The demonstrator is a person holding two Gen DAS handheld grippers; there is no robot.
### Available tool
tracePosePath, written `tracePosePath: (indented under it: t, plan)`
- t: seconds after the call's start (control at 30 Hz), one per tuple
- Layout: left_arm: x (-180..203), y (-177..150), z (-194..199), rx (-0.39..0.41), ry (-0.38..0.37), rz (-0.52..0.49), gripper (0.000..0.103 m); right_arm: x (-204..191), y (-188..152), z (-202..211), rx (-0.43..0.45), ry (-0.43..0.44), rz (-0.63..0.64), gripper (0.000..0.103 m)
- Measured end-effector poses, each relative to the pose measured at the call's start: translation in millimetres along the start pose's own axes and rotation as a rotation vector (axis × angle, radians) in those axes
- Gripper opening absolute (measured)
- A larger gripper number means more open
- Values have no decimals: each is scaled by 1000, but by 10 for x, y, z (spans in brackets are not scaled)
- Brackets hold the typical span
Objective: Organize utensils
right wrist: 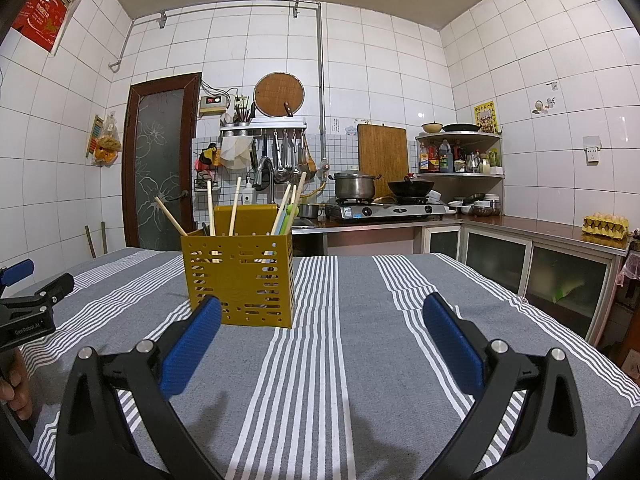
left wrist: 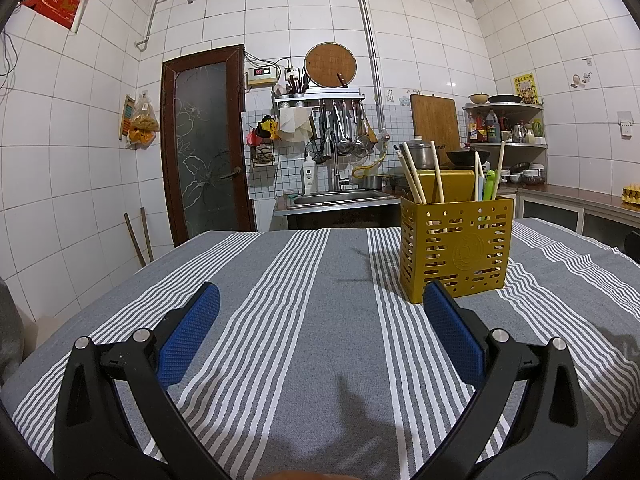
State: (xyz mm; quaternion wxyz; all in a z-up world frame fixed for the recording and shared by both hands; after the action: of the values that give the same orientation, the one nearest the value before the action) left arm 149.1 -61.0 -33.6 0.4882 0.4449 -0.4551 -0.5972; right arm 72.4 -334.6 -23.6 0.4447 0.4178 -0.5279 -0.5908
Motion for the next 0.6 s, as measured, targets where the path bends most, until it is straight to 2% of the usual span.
tracePosePath:
  t: [0.6]
  plan:
    - [-1,2,0,0,0,-1,98,3,2,-1,-1,0,0,98]
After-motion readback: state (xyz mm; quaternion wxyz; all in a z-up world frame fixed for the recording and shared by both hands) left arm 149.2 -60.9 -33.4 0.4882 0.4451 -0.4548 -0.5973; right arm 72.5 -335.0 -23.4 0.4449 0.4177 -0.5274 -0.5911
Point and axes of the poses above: each gripper's, at about its wrist camera, not at the fingertips, and z roughly against the way its jaws point, x to its right, y to its top, the point moved 10 cm from there along -z, roughly the way its jaws point, and after that the axes turned 4 degrees about -y, right-handed, at the moved point
